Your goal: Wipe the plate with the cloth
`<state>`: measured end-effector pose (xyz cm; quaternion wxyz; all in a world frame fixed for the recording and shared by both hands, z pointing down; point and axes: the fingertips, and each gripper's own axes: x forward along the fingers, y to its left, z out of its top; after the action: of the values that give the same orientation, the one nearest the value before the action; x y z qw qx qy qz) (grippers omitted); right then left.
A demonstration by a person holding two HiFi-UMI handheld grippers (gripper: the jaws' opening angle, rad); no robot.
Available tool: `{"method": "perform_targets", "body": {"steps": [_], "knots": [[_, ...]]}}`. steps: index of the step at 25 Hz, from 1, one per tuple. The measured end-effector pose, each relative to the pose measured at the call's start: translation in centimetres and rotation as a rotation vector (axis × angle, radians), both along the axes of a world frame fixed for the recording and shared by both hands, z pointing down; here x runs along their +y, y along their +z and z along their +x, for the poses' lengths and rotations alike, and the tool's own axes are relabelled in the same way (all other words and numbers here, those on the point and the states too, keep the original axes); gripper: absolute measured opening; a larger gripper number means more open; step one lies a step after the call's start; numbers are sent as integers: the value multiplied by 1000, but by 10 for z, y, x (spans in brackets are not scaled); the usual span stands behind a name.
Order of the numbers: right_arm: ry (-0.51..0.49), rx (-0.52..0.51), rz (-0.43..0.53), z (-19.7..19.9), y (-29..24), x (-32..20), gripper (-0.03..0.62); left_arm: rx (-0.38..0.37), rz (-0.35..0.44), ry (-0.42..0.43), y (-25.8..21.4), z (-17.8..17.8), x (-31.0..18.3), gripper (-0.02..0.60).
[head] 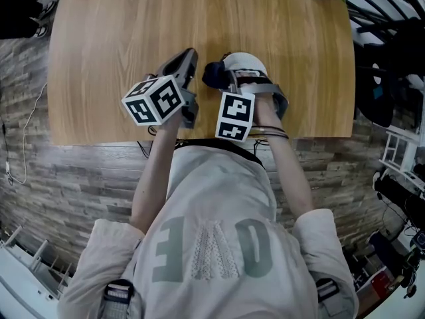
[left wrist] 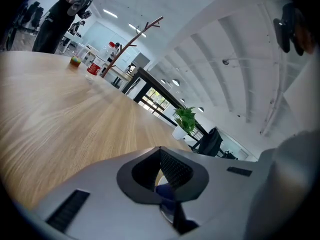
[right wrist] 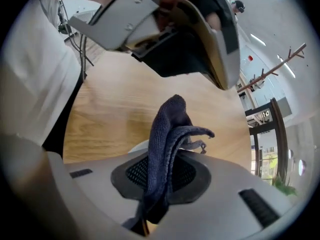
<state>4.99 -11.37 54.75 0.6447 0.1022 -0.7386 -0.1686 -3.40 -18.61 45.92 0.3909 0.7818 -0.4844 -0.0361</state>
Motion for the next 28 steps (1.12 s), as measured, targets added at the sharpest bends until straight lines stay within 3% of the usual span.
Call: {"method": "perform_targets", "body": {"steps": [9,12,14,16,19,23,28], "knots": [[-48,14,-43,2,1,33,57,-17,11,3,0,1,2,6],[-26,-37,-13,-1,-8,27,57,-15,34,2,-7,2,2,6],[52,-181,34,-7,-32,13,57,-26,79,7,-22,4,2,6],[184,-406,111,-10,-78,-8,57,-68,158,26,-47,8,0,6],[369,-735,268,5,-159,-36,57,-159,321,60,-99,14,-3,6],[529,-1071,461,43,-247,-43,57,-277,556,77,-174,23,0,6],[660,-1328,578,101,-299,-20,55,-377,779,80,-242,40,21,6]]}}
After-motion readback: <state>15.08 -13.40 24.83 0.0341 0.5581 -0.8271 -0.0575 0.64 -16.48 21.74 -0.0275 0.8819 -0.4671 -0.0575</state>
